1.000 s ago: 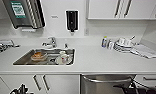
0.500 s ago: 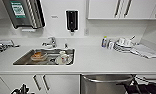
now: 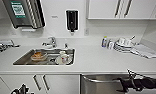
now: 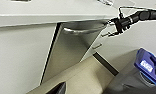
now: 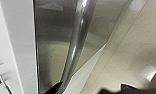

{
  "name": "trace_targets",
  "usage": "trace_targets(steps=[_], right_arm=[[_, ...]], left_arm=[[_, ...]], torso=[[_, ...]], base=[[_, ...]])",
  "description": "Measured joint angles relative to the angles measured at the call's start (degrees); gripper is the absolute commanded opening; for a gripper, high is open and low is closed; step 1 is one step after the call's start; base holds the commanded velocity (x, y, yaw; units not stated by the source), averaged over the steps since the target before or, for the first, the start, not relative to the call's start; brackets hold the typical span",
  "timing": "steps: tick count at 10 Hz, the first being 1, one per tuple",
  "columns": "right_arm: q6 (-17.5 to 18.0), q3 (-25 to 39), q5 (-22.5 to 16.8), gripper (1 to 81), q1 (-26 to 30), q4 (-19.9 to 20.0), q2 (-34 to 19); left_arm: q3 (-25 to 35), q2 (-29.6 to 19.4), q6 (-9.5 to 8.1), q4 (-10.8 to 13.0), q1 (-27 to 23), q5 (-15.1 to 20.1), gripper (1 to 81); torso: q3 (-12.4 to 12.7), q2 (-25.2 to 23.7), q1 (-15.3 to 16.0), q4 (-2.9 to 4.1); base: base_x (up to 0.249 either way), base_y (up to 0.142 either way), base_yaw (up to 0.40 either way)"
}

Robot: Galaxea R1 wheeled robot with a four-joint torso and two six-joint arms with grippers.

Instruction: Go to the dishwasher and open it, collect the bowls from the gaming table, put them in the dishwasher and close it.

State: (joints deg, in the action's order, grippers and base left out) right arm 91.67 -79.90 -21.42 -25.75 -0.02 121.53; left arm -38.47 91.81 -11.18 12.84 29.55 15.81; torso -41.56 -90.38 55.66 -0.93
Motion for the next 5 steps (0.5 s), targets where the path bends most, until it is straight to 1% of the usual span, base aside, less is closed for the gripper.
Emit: trace_targets(steps=[1,2,3,5], right_arm=[[1.24,-1.27,-0.62,81.1,-0.18,0.0,1.02],[3.72,-2.54,-0.79,81.1,-0.13,0.0,1.4],[5.27,-3.47,-0.93,81.1,-0.16,-0.02,1.79],[6.4,-5.85,-1.15,81.1,-0.43,-0.02,3.63]], left_arm=[[0.0,-0.09,0.0,0.0,0.0,0.01,81.1],[0.0,-0.09,0.02,0.0,0.0,0.01,81.1],[0.0,-0.07,0.02,0.0,0.0,0.01,81.1],[0.0,-0.02,0.07,0.0,0.0,0.06,81.1]], torso=[[0.0,0.0,0.0,0.0],[0.0,0.0,0.0,0.0],[0.0,0.0,0.0,0.0],[0.0,0.0,0.0,0.0]], base=[[0.0,0.0,0.0],[0.0,0.0,0.0],[0.0,0.0,0.0],[0.0,0.0,0.0]])
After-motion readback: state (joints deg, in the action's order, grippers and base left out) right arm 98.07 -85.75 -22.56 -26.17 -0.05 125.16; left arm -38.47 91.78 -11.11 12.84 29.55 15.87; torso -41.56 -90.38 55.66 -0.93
